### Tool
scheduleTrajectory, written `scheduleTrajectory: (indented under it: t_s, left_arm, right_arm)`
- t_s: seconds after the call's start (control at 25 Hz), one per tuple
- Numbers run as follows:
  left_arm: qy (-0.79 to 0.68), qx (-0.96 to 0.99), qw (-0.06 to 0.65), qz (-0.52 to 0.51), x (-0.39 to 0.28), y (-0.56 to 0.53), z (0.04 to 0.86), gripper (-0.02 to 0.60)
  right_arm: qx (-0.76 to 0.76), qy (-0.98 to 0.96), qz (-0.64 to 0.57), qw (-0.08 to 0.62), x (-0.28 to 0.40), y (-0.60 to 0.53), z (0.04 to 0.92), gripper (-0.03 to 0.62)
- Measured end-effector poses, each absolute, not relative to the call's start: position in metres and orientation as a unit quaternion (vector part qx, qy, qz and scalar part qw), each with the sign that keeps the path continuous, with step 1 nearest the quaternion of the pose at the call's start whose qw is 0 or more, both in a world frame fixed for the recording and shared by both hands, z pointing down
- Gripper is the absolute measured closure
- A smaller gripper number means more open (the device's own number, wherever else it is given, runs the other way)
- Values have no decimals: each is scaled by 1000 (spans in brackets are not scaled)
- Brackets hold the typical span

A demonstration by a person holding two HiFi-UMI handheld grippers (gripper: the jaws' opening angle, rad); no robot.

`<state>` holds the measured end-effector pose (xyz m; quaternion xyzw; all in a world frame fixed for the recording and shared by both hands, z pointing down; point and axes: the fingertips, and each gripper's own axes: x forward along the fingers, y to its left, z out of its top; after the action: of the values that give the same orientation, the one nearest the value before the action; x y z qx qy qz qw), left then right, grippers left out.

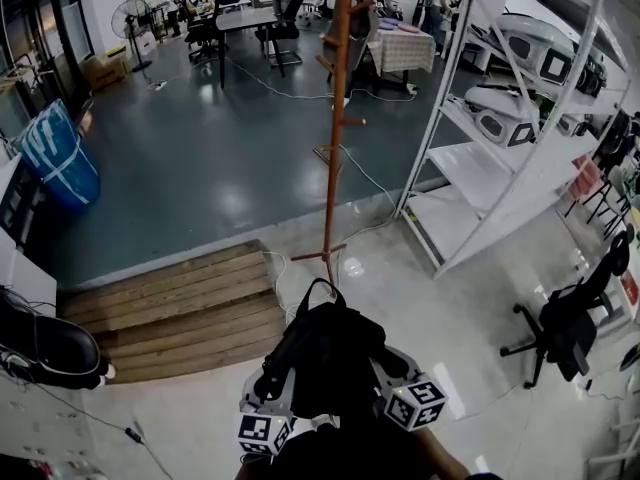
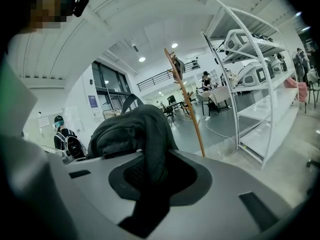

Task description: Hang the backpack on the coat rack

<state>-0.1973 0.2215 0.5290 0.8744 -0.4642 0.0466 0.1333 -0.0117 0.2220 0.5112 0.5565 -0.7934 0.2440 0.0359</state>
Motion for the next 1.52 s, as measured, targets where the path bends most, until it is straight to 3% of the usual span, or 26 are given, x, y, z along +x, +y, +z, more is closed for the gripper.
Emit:
scheduleTrajectory:
  t_s: [1.52]
  left_arm:
    - [-524, 835, 150, 74, -106, -91, 547, 471]
  right_arm:
    - [492, -834, 248, 41, 80, -107, 528, 510]
